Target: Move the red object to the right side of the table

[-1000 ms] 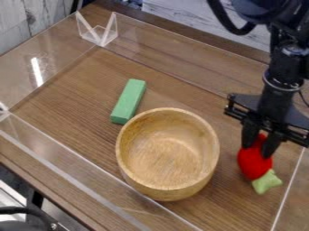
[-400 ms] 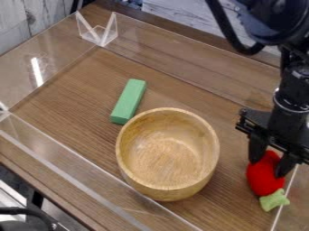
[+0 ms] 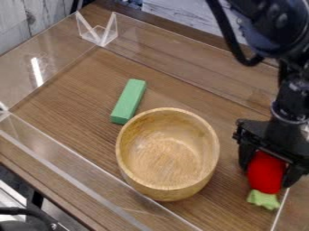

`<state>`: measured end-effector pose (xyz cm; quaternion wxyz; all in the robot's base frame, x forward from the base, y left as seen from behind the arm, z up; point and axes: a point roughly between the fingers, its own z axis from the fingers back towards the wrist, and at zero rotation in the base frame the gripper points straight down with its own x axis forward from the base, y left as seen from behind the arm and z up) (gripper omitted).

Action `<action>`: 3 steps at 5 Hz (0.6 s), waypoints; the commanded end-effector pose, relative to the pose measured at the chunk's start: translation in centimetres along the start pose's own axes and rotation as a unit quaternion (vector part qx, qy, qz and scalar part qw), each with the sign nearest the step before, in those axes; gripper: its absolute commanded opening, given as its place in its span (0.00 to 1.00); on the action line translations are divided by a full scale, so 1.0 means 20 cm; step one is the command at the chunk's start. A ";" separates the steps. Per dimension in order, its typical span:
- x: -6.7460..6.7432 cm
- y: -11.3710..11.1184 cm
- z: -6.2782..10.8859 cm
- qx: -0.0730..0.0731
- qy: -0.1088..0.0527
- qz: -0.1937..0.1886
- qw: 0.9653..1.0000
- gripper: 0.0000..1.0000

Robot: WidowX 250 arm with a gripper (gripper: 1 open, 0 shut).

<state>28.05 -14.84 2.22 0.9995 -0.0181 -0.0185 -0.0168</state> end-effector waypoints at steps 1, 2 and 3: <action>0.02 -0.04 0.04 -0.004 -0.019 0.005 1.000 1.00; 0.03 0.00 0.07 -0.002 -0.022 0.019 1.000 1.00; 0.05 0.05 0.10 0.000 -0.025 0.032 0.999 1.00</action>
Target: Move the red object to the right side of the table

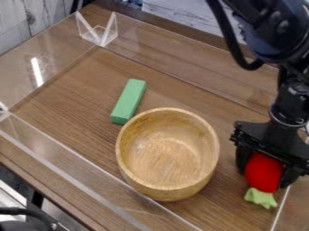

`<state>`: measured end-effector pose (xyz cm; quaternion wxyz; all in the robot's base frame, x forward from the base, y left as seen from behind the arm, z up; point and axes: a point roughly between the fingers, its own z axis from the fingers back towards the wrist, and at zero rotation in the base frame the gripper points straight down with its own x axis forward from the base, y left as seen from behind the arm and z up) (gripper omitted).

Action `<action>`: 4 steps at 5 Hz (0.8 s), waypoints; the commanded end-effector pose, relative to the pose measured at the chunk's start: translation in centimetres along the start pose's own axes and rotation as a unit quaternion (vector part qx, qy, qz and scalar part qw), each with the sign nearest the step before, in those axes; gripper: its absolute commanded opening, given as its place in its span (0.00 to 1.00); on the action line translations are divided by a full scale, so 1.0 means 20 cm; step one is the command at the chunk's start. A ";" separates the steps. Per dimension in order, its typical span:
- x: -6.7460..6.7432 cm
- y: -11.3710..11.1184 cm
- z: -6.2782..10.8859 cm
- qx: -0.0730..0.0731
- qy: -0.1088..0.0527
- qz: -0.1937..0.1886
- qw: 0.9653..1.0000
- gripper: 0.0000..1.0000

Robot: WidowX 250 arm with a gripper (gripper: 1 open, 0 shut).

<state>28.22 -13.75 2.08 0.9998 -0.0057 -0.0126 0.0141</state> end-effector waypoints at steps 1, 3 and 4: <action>0.04 -0.02 0.09 -0.014 -0.033 -0.001 0.999 1.00; 0.02 -0.05 0.08 -0.016 -0.038 -0.006 0.999 1.00; 0.01 -0.06 0.08 -0.016 -0.043 -0.010 0.999 0.00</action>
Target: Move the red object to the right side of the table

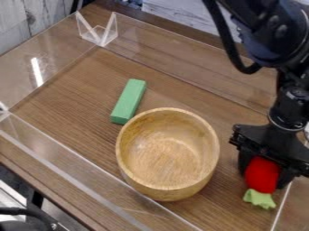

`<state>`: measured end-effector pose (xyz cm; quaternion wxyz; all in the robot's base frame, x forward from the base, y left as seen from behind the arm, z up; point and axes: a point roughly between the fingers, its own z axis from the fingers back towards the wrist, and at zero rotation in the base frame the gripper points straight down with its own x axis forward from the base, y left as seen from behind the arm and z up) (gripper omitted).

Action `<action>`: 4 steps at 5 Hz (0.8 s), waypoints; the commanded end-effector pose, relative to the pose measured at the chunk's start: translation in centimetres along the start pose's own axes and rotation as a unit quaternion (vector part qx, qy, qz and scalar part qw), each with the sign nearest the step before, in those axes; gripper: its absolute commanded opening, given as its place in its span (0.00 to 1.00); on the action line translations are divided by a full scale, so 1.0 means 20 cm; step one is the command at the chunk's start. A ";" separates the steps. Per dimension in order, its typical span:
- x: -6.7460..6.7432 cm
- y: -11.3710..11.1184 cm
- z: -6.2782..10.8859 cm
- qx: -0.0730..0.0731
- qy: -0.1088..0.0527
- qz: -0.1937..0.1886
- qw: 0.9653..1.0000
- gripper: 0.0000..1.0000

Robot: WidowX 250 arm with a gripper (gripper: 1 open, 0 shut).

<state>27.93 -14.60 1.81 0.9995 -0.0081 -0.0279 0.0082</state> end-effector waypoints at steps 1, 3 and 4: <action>0.03 -0.06 0.10 -0.012 -0.030 -0.023 0.999 1.00; 0.04 -0.09 0.10 -0.014 -0.038 -0.060 0.997 0.00; 0.07 -0.08 0.10 -0.009 -0.043 -0.044 0.998 1.00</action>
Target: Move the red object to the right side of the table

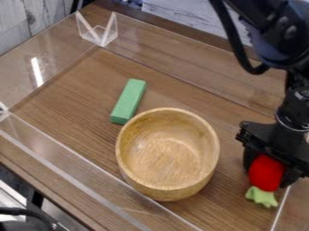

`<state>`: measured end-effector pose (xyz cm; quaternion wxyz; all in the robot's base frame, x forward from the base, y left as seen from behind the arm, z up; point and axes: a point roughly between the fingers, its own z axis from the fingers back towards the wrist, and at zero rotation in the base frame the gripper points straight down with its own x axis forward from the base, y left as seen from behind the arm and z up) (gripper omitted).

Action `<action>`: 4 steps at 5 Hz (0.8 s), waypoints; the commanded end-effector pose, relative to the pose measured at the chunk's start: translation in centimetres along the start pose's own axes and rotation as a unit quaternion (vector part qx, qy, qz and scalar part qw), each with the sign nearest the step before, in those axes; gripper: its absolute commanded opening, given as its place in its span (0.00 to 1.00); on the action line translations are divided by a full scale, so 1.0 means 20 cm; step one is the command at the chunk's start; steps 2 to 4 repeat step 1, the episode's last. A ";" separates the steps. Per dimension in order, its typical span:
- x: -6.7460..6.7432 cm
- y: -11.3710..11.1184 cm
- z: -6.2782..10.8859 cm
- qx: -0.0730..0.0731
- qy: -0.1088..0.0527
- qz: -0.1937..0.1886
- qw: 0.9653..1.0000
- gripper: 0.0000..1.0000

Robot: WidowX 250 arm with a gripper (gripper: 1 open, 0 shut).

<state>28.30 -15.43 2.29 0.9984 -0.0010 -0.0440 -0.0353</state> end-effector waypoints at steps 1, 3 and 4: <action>0.07 -0.02 0.06 -0.011 -0.026 0.019 0.999 1.00; 0.07 -0.02 0.06 -0.011 -0.026 0.019 0.999 1.00; 0.07 -0.02 0.06 -0.011 -0.026 0.019 0.999 1.00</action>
